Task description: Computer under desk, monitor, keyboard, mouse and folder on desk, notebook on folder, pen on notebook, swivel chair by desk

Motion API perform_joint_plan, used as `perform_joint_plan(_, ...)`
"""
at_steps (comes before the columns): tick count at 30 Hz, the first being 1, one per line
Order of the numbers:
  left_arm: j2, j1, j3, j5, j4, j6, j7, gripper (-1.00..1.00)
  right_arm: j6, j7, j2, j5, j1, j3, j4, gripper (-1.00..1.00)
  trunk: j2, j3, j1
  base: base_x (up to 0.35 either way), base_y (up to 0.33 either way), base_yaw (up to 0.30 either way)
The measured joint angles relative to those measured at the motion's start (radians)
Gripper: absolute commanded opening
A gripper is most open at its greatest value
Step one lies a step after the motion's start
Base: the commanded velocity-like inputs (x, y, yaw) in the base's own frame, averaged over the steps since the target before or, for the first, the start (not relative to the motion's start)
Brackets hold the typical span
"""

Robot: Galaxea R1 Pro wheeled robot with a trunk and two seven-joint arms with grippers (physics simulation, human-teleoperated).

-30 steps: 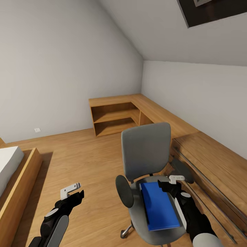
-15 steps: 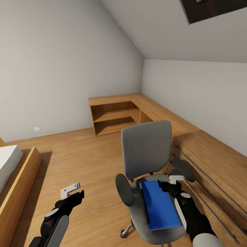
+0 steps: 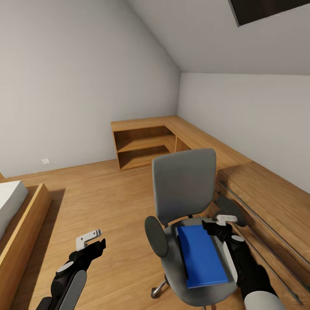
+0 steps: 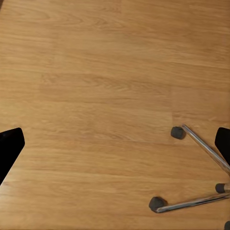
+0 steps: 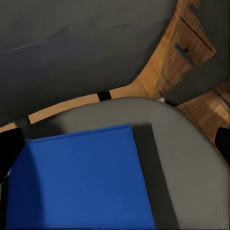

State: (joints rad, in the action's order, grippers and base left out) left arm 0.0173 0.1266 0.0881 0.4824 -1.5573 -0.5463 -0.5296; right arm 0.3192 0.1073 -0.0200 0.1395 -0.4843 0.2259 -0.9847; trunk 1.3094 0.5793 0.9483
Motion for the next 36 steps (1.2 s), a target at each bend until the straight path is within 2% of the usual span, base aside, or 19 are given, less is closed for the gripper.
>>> perform_joint_plan(9, 0.0, 0.0, 0.0, 0.0, 0.0, 0.0, 0.0, 1.0, 0.048, 0.0, 0.0, -0.008, 0.0, 0.023, -0.02, 1.0, 0.0, 0.0, 0.0, 0.0, 0.0, 0.0)
perform_joint_plan(15, 0.0, 0.0, 0.0, 0.0, 0.0, 0.0, 0.0, 1.0, 0.05, 0.021, 0.0, -0.026, 0.0, 0.033, -0.021, 1.0, 0.042, 0.019, 0.023, 0.0, 0.0, 0.0)
perform_joint_plan(18, 0.0, 0.0, 0.0, 0.0, 0.0, 0.0, 0.0, 1.0, 0.052, 0.072, 0.01, -0.065, 0.0, 0.062, -0.021, 1.0, 0.063, 0.028, 0.034, 0.0, 0.0, 0.0)
perform_joint_plan(23, 0.0, 0.0, 0.0, 0.0, 0.0, 0.0, 0.0, 1.0, 0.076, 0.164, 0.031, -0.092, 0.0, 0.082, -0.021, 1.0, 0.098, 0.044, 0.054, 0.0, 0.0, 0.0)
perform_joint_plan(29, 0.0, 0.0, 0.0, 0.0, 0.0, 0.0, 0.0, 1.0, 0.084, 0.204, 0.038, -0.097, 0.0, 0.086, -0.017, 1.0, 0.14, 0.063, 0.077, 0.0, 0.0, 0.0)
perform_joint_plan(36, 0.0, 0.0, 0.0, 0.0, 0.0, 0.0, 0.0, 1.0, 0.084, 0.21, 0.039, -0.098, 0.0, 0.087, -0.016, 1.0, 0.189, 0.085, 0.103, 0.0, 0.0, 0.0)
